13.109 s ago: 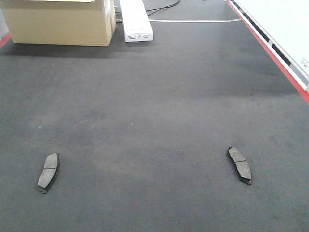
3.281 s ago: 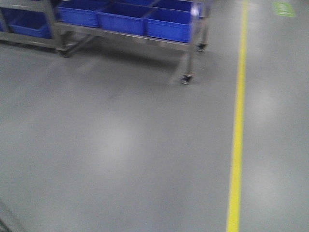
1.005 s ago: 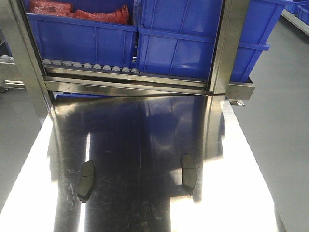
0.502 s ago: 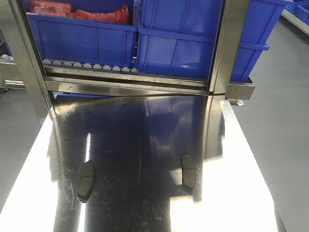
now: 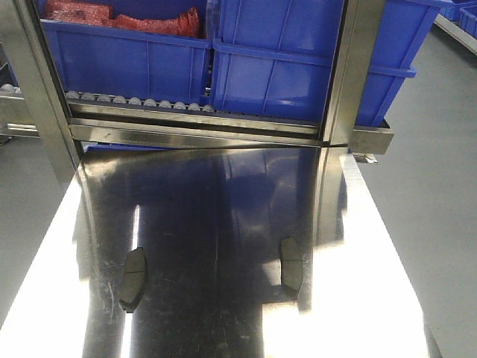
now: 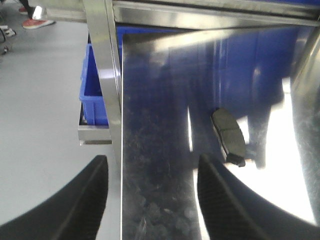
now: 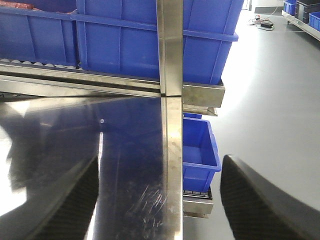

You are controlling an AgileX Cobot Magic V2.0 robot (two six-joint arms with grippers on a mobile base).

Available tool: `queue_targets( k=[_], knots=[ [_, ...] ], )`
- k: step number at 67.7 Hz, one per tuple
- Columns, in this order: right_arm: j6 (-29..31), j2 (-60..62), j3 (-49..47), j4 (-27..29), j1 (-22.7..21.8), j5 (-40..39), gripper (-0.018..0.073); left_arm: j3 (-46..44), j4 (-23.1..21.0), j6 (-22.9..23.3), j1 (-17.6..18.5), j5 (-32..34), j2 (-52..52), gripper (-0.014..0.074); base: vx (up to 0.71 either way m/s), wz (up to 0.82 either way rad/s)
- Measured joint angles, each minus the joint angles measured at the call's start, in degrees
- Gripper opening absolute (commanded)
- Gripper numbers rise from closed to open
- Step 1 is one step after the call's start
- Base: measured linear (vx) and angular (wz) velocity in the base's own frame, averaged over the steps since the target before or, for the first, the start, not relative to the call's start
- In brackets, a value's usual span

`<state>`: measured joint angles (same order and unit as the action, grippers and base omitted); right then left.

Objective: Move and align brake pads A on conveyor

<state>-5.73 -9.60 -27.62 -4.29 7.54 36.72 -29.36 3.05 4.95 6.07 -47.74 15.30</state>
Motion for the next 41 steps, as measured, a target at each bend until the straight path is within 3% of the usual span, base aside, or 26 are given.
queue_targets(
  k=[15,25,41],
  knots=[
    [0.00,0.00,0.00,0.00,0.00,0.00,0.0487,-2.66,-3.84,0.22,0.00,-0.64,5.62,0.0375,0.00,0.00],
    [0.00,0.00,0.00,0.00,0.00,0.00,0.0487,-8.10,-6.72,0.22,0.00,-1.07,17.11,0.0375,0.00,0.00],
    [0.00,0.00,0.00,0.00,0.00,0.00,0.0487,-16.35,-7.06,0.04,0.00,-1.01,36.15,0.0377,0.00,0.00]
  ],
)
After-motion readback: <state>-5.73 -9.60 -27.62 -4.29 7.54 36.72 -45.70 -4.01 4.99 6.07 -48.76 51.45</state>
